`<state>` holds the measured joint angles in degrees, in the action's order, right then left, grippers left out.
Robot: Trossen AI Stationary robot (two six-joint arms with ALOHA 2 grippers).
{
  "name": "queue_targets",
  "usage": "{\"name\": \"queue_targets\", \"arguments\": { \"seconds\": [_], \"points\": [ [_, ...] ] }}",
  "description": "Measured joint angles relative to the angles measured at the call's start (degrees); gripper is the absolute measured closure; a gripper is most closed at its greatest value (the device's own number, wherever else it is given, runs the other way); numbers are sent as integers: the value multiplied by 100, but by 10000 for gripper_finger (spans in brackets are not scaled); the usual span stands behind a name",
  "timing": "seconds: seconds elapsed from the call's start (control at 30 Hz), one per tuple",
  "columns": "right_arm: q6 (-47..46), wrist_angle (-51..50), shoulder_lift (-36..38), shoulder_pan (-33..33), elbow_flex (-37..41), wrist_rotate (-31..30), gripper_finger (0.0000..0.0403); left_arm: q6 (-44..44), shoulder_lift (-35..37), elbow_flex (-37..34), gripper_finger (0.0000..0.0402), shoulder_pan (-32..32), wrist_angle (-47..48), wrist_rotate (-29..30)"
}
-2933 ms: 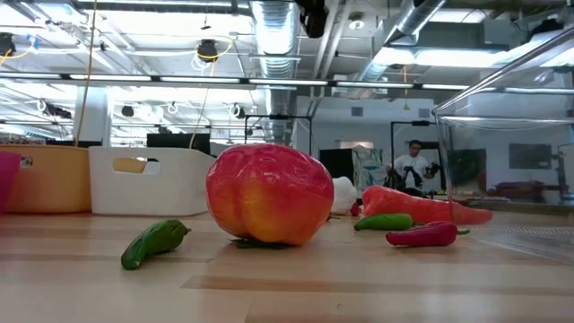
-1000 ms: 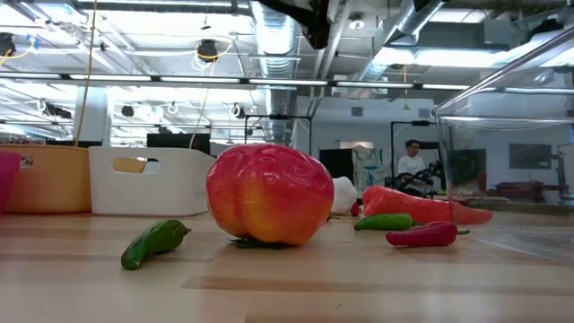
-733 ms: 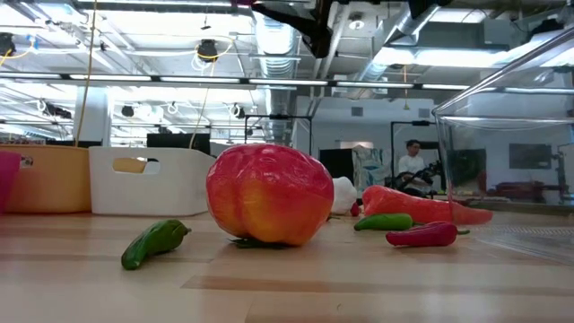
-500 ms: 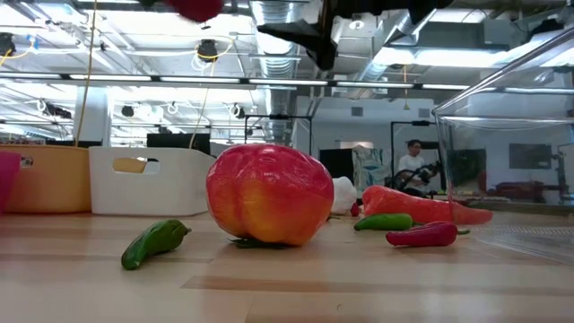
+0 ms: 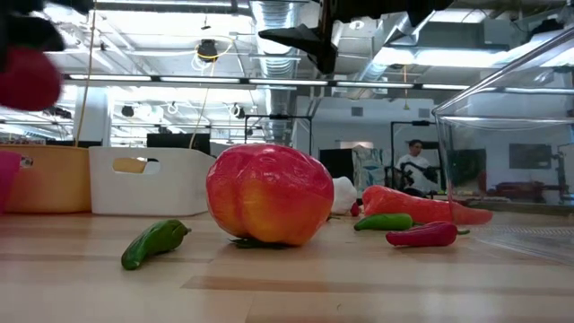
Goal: Sort produce into baskets
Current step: Put the red tomato into the red bin
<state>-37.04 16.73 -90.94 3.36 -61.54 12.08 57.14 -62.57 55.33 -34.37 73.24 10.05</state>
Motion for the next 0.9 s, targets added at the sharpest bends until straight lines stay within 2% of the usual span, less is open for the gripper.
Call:
{"name": "queue_targets", "arguments": {
  "seconds": [0.23, 0.57, 0.73, 0.9],
  "points": [
    [0, -6, 0, 0, 0, 0, 26, 1015, -2, 0, 129, -314, 971, -614],
    [2, -65, 0, 2, 0, -4, 26, 1914, -3, -43, 129, -901, 1231, -852],
    [2, -152, -2, 2, 0, -5, 26, 2290, -4, -369, 129, -1140, 1124, -947],
    [0, -145, -2, 2, 0, -9, 26, 2311, -4, -732, 129, -1176, 866, -1091]
  ]
}}
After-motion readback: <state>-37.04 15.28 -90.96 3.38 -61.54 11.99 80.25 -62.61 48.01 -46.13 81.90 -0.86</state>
